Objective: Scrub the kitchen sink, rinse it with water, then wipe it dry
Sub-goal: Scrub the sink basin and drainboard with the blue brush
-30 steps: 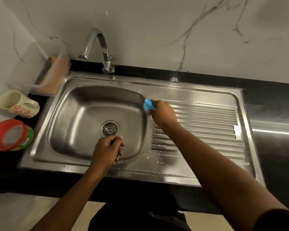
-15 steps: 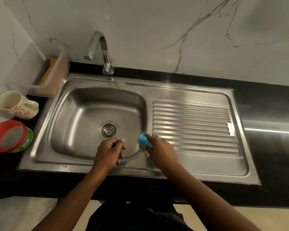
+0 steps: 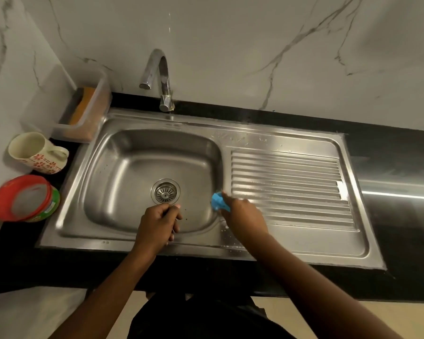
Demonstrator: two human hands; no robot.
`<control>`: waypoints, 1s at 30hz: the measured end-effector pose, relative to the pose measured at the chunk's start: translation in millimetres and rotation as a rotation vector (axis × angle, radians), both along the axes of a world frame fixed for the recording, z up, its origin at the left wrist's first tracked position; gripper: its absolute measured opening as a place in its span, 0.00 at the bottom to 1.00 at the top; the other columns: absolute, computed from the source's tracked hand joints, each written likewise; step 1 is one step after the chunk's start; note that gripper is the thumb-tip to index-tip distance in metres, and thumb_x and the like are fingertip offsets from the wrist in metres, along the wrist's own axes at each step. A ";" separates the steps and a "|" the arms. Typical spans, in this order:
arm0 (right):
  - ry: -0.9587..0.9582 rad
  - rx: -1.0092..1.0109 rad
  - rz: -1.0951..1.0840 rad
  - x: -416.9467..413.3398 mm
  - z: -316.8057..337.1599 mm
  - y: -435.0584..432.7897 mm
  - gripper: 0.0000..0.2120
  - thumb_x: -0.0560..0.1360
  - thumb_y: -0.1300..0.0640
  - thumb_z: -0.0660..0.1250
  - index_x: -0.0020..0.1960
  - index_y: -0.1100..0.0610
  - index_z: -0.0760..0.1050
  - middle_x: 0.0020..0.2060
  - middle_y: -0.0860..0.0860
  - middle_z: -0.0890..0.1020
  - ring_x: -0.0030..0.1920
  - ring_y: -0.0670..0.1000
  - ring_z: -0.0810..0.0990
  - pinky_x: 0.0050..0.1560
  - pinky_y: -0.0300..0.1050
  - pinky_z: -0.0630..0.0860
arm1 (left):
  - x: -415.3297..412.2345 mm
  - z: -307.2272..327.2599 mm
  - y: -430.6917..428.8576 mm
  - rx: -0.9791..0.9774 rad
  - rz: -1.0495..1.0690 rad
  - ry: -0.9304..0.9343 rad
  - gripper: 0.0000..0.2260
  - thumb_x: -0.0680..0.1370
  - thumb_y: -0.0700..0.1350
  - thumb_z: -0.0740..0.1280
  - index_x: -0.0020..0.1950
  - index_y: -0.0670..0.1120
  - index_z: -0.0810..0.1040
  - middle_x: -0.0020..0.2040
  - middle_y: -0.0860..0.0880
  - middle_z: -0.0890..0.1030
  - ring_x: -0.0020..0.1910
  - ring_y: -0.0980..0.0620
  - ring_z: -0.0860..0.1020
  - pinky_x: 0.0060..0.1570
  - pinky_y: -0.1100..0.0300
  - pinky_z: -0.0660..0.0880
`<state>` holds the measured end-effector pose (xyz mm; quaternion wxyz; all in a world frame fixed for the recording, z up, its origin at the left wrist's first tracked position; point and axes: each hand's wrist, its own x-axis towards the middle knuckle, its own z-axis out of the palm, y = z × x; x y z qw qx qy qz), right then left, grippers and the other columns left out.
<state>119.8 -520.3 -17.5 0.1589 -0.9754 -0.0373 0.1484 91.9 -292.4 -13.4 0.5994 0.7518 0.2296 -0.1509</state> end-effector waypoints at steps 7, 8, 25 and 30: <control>0.145 0.240 -0.239 -8.7 -0.5 9.4 0.22 0.78 0.46 0.73 0.70 0.50 0.80 0.48 0.50 0.86 0.43 0.49 0.84 0.46 0.45 0.79 | 4.4 1.9 13.3 -0.024 -0.005 -0.031 0.15 0.84 0.48 0.66 0.42 0.40 0.81 0.29 0.43 0.79 0.24 0.48 0.71 0.23 0.62 0.66; 0.205 0.311 -0.285 -1.1 0.2 11.0 0.20 0.76 0.45 0.75 0.65 0.52 0.83 0.42 0.49 0.84 0.37 0.48 0.82 0.39 0.43 0.77 | 5.0 2.4 18.0 -0.027 0.001 -0.038 0.15 0.84 0.48 0.66 0.42 0.40 0.81 0.29 0.43 0.79 0.24 0.48 0.71 0.24 0.62 0.66; 0.550 1.007 -0.256 50.0 54.6 218.5 0.14 0.82 0.42 0.67 0.52 0.52 0.83 0.33 0.53 0.72 0.26 0.46 0.64 0.25 0.38 0.59 | -35.0 9.3 171.6 0.023 0.318 -0.038 0.16 0.85 0.48 0.66 0.42 0.39 0.81 0.28 0.44 0.78 0.23 0.49 0.72 0.22 0.62 0.65; 0.398 0.845 0.087 56.6 68.2 307.8 0.15 0.84 0.44 0.63 0.60 0.52 0.83 0.31 0.52 0.78 0.26 0.46 0.72 0.27 0.39 0.67 | -50.3 9.9 217.6 0.020 0.417 0.002 0.16 0.85 0.48 0.65 0.44 0.39 0.80 0.29 0.45 0.78 0.23 0.51 0.72 0.24 0.62 0.66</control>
